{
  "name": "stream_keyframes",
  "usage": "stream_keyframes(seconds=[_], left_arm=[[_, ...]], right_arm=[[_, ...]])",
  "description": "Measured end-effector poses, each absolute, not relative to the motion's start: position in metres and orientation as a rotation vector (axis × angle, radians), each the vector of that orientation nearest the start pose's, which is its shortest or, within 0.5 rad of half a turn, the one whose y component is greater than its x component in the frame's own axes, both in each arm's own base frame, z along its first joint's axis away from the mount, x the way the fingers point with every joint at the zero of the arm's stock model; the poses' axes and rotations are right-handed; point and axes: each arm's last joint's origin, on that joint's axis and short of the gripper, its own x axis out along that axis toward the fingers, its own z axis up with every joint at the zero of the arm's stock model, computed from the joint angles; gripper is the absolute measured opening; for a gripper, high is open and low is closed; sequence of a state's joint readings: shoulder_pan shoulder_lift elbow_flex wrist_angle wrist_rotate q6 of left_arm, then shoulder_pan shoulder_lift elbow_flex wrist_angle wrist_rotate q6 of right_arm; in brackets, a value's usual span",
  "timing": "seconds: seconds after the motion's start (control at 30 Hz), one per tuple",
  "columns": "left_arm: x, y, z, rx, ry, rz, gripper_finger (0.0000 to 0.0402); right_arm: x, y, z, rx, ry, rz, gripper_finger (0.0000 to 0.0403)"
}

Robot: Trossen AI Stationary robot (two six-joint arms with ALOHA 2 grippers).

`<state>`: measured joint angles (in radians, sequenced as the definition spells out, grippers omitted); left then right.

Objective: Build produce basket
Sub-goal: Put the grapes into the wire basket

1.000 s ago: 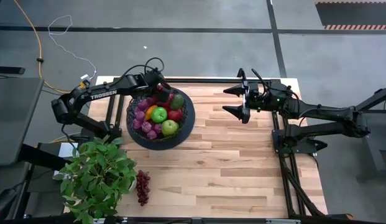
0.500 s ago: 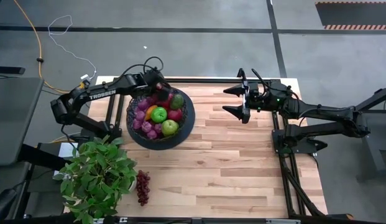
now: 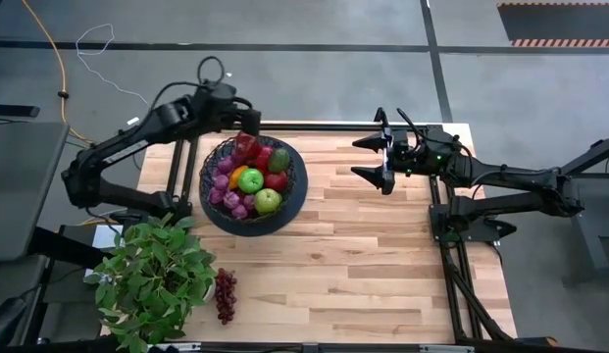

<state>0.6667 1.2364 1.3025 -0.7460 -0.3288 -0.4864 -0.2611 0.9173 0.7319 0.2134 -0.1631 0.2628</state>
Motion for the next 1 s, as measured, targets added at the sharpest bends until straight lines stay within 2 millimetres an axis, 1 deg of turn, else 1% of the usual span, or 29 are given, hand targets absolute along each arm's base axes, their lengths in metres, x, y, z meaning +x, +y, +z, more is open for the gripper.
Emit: stream_keyframes(seconds=[0.1,0.2,0.27,0.33,0.43,0.53,0.63,0.73,0.83,1.0], left_arm=[[0.187,0.144,0.386,-0.522,0.349,1.042,0.0399],[0.189,0.124,0.402,-0.471,0.246,0.926,0.0399],[0.193,0.111,0.407,-0.433,0.175,0.821,0.0399],[0.199,0.098,0.405,-0.394,0.102,0.702,0.0399],[0.208,0.079,0.393,-0.347,-0.007,0.52,0.0399],[0.215,0.065,0.369,-0.325,-0.067,0.392,0.0399],[0.218,0.056,0.343,-0.342,-0.096,0.308,0.0399],[0.22,0.051,0.321,-0.385,-0.072,0.282,0.0399],[0.221,0.049,0.314,-0.413,-0.066,0.272,0.0399],[0.221,0.047,0.315,-0.405,-0.08,0.26,0.0399]], right_arm=[[0.202,-0.049,0.33,0.256,-0.04,-0.094,0.0397],[0.202,-0.049,0.33,0.255,-0.04,-0.094,0.0397],[0.202,-0.049,0.33,0.255,-0.04,-0.093,0.0397],[0.202,-0.049,0.33,0.248,-0.04,-0.094,0.0397],[0.202,-0.049,0.33,0.247,-0.04,-0.094,0.0397],[0.202,-0.049,0.33,0.247,-0.039,-0.088,0.0397],[0.202,-0.049,0.33,0.247,-0.039,-0.08,0.0397],[0.202,-0.049,0.33,0.247,-0.039,-0.08,0.0397],[0.202,-0.049,0.33,0.247,-0.039,-0.08,0.0397],[0.202,-0.049,0.33,0.247,-0.039,-0.08,0.0397]])
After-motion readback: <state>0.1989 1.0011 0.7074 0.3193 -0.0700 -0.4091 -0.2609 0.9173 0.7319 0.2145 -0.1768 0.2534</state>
